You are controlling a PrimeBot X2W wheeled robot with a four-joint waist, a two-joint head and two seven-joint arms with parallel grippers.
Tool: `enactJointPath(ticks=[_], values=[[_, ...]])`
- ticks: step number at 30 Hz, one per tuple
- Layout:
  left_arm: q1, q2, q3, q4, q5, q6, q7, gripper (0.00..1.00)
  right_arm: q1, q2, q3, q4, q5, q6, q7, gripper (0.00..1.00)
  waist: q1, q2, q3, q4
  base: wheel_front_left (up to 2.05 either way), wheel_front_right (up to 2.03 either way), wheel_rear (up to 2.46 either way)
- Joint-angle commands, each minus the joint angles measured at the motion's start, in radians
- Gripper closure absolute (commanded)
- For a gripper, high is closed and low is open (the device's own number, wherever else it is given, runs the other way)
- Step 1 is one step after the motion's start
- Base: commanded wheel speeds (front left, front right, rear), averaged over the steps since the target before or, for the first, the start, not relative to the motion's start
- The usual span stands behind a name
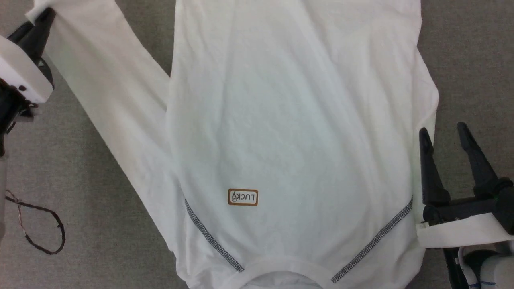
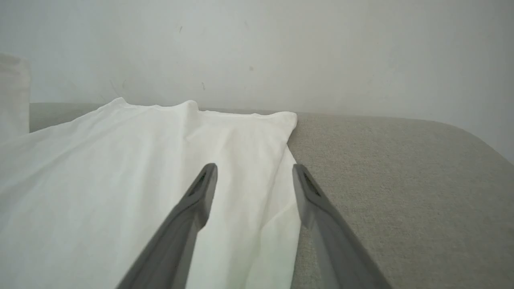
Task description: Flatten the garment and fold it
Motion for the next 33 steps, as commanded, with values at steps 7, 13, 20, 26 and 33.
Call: enactJointPath(ticks=[7, 13, 20, 26, 33], values=[[0.108, 0.062, 0.058, -0.134, -0.026, 0.017, 0.0, 1.0, 0.055, 0.0, 0.003, 0.016, 0.029, -0.001, 0.002, 0.0, 0.0001, 0.0, -0.226, 0.037, 0.0, 0.0, 0.0], [0.224, 0.104, 0.128, -0.246, -0.042, 0.084, 0.012, 1.0, 0.106, 0.0, -0.009, 0.024, 0.048, -0.001, 0.006, 0.0, 0.0001, 0.0, -0.299, 0.054, 0.0, 0.0, 0.0], [0.384, 0.124, 0.226, -0.329, -0.077, 0.147, 0.01, 1.0, 0.141, 0.0, -0.014, 0.03, 0.061, -0.001, 0.003, 0.0, 0.0001, 0.0, -0.362, 0.077, 0.0, 0.0, 0.0], [0.503, 0.121, 0.292, -0.402, -0.098, 0.166, -0.009, 1.0, 0.161, 0.0, -0.026, 0.024, 0.067, -0.001, 0.009, 0.0, 0.0001, 0.0, -0.387, 0.099, 0.0, 0.0, 0.0], [0.534, 0.071, 0.236, -0.511, -0.081, 0.174, -0.024, 1.0, 0.166, 0.0, -0.077, -0.015, 0.056, -0.001, 0.026, 0.0, 0.0001, 0.0, -0.384, 0.119, 0.0, 0.0, 0.0]])
